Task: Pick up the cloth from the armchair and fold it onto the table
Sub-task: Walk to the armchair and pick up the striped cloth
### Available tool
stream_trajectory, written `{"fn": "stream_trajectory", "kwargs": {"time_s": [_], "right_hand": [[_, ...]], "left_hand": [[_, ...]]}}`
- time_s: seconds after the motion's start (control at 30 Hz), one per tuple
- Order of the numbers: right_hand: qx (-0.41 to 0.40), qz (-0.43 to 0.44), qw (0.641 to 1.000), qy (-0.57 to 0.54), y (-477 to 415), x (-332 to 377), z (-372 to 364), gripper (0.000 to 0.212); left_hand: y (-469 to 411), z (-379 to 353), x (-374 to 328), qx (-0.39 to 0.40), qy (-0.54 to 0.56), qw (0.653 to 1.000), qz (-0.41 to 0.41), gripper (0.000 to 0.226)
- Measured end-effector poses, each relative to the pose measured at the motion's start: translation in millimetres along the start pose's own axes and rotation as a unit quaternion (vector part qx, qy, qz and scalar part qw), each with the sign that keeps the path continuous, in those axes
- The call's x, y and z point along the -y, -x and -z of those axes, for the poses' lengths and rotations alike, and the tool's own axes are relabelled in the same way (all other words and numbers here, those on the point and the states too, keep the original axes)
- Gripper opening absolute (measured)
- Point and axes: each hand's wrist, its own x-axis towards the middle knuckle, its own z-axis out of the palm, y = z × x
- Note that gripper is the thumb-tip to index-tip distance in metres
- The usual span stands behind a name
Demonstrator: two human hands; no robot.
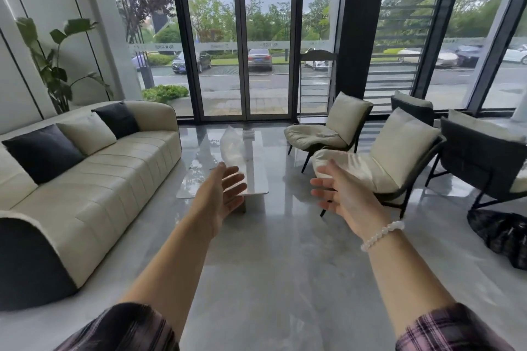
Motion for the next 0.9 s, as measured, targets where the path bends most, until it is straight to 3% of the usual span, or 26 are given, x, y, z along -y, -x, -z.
{"fn": "stream_trajectory", "kwargs": {"time_s": [0.27,0.63,0.9], "right_hand": [[-0.017,-0.026,1.000,0.004,-248.4,-14.8,9.0,0.036],[-0.107,0.000,0.992,-0.066,-550.6,12.9,63.8,0.032],[-0.101,-0.063,0.993,-0.007,-799.1,0.1,112.6,0.035]], "left_hand": [[-258.0,-57.6,13.1,-0.012,0.015,0.999,0.029,0.035],[-559.7,-190.7,-0.5,0.043,-0.043,0.998,0.025,0.028],[-789.0,-291.6,22.5,0.008,-0.013,0.999,0.044,0.025]]}}
